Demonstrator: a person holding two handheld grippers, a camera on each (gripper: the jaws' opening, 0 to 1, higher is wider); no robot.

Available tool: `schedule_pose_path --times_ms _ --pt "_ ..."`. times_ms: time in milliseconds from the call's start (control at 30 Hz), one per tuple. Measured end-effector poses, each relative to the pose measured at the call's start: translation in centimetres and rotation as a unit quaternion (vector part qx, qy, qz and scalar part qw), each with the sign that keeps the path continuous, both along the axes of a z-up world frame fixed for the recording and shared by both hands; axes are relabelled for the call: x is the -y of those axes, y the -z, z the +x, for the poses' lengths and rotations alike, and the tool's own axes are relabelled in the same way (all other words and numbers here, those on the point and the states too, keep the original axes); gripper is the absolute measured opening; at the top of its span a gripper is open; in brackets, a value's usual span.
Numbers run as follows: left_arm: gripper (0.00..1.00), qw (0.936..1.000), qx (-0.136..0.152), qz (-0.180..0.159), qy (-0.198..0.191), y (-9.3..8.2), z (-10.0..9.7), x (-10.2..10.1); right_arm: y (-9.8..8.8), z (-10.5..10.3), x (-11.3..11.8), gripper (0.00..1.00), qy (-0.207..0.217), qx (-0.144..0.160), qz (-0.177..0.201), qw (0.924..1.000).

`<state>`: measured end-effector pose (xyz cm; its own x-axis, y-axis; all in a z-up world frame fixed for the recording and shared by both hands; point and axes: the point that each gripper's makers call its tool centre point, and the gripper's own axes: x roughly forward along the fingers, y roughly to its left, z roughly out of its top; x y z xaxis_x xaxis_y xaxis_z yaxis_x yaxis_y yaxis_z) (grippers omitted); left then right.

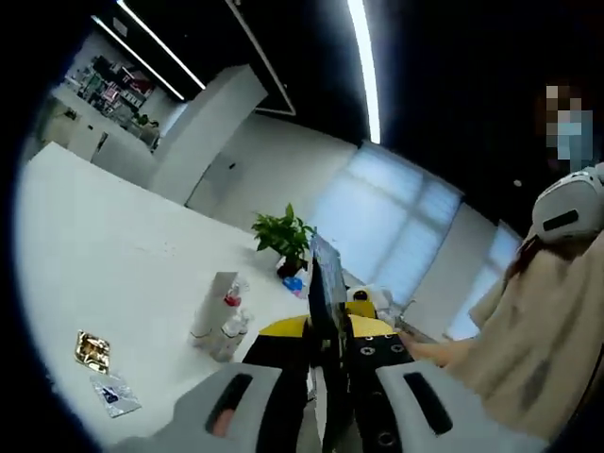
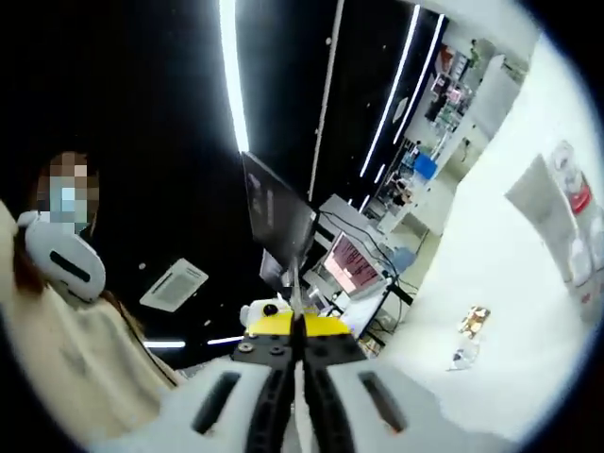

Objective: Arrange the skincare products in the storage area until every visible bottle or jar stands upright without overlapping.

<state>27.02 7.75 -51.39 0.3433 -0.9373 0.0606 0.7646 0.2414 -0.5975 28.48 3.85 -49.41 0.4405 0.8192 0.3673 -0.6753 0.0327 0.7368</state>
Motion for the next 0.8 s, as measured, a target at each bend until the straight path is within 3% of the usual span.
schedule_pose_path --times_ms 100,200,267,367,467,567,633,733,800 --pt "0.13 0.9997 -0.014 0.013 0.013 1.4 -1.1 0.6 -0.2 0.4 0.3 0.01 0.017 -0.008 0.007 0.9998" --pt "0.09 0.9995 -0.025 0.012 0.013 1.9 -1.6 0.7 0.4 0.5 0.2 0.01 0.024 -0.005 -0.024 0.9994" --pt "0.01 0.9992 -0.038 -0.010 0.013 1.6 -1.9 0.6 0.7 0.7 0.3 0.01 0.030 -0.012 -0.031 0.9990" --pt "0.00 0.9981 -0.051 -0.029 0.019 1.2 -2.3 0.6 0.7 0.8 0.2 0.02 0.033 -0.013 -0.030 0.9989" --pt "0.00 0.9981 -0.046 -0.035 0.021 0.8 -2.5 0.7 0.9 1.0 -0.3 0.12 0.038 -0.020 -0.027 0.9987" --pt "0.00 0.9983 -0.044 -0.033 0.022 0.6 -2.4 0.8 1.2 0.7 -0.8 0.37 0.033 -0.027 -0.020 0.9989" --pt "0.00 0.9980 -0.042 -0.042 0.022 0.1 -2.2 0.6 1.6 0.2 -1.4 0.43 0.023 -0.032 -0.021 0.9990" --pt "0.00 0.9965 -0.041 -0.069 0.023 -1.0 -2.0 0.4 2.4 -0.7 -2.0 0.42 0.002 -0.041 -0.023 0.9989" --pt "0.00 0.9965 -0.038 -0.071 0.022 -1.4 -1.9 0.3 2.6 -1.1 -2.1 0.33 -0.004 -0.046 -0.017 0.9988"
